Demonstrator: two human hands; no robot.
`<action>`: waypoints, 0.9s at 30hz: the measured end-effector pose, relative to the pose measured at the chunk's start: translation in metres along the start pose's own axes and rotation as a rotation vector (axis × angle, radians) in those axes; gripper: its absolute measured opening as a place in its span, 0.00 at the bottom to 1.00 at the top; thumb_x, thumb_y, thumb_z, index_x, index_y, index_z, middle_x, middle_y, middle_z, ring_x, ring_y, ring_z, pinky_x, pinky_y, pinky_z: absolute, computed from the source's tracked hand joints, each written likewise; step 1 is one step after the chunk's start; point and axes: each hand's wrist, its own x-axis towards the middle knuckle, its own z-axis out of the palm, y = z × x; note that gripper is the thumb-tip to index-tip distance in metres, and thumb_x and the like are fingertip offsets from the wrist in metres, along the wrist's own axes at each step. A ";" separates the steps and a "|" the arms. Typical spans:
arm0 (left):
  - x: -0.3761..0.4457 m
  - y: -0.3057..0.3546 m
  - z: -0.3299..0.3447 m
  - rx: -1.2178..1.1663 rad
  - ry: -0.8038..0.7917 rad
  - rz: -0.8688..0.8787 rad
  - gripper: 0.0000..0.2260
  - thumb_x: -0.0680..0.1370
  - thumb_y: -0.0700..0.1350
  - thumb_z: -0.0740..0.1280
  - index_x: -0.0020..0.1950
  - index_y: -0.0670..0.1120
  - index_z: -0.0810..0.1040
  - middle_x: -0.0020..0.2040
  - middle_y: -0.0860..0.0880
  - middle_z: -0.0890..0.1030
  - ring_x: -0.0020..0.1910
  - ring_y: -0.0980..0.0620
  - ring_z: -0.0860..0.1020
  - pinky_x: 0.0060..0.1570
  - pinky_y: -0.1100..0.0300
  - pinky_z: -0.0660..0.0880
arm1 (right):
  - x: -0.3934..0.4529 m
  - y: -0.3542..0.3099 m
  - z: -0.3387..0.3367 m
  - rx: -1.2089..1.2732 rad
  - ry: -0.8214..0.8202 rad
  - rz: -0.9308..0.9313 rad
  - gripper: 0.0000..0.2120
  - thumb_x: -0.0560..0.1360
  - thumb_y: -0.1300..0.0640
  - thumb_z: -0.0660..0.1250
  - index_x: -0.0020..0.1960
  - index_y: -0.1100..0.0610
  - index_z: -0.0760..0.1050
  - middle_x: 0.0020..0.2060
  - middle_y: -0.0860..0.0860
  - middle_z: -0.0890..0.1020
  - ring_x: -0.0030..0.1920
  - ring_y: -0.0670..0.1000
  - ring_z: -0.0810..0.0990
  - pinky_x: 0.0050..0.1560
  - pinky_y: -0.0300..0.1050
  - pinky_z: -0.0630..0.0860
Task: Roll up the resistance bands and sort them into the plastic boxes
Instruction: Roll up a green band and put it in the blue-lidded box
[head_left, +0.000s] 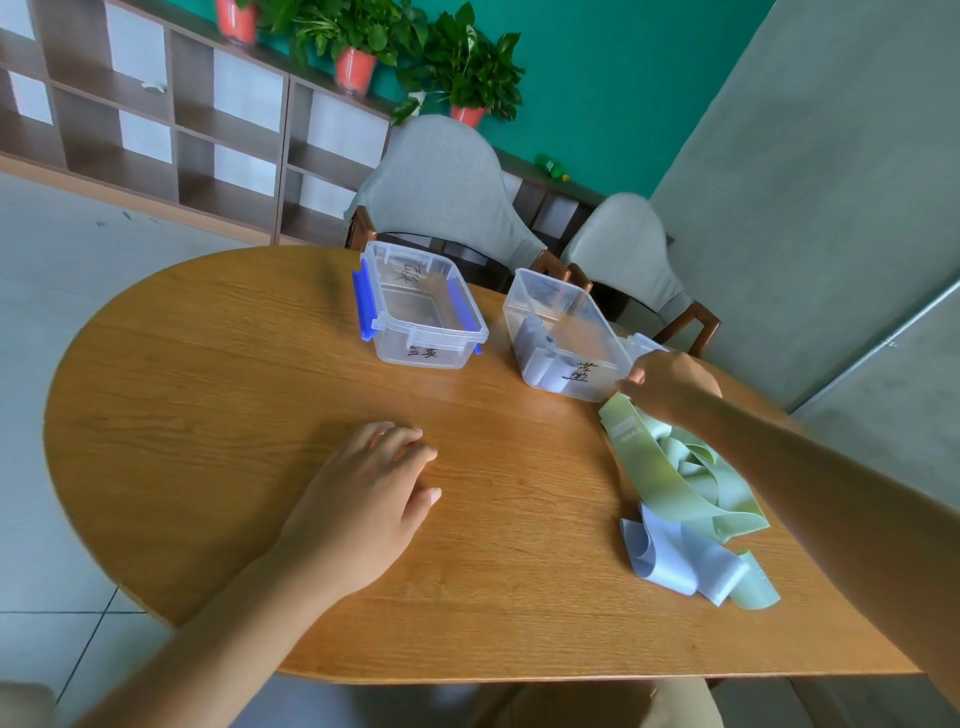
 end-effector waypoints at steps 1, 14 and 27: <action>0.000 0.000 0.000 0.001 -0.002 0.002 0.18 0.80 0.57 0.64 0.66 0.52 0.78 0.69 0.54 0.75 0.71 0.49 0.69 0.68 0.50 0.71 | 0.001 0.002 0.004 0.036 -0.018 0.008 0.15 0.80 0.43 0.65 0.59 0.51 0.81 0.47 0.50 0.81 0.37 0.46 0.77 0.26 0.36 0.67; 0.000 -0.003 0.001 -0.040 -0.008 0.005 0.19 0.80 0.58 0.62 0.69 0.53 0.76 0.71 0.56 0.73 0.73 0.52 0.66 0.72 0.52 0.67 | -0.017 0.009 0.006 0.436 0.193 0.045 0.07 0.81 0.55 0.66 0.53 0.55 0.83 0.48 0.51 0.82 0.39 0.48 0.79 0.29 0.36 0.69; 0.000 0.000 -0.003 -0.073 0.010 -0.003 0.18 0.80 0.56 0.65 0.69 0.53 0.77 0.71 0.56 0.73 0.73 0.53 0.66 0.72 0.54 0.65 | -0.064 0.048 -0.056 0.908 0.545 0.150 0.04 0.79 0.54 0.68 0.48 0.53 0.80 0.44 0.52 0.81 0.43 0.54 0.79 0.45 0.44 0.73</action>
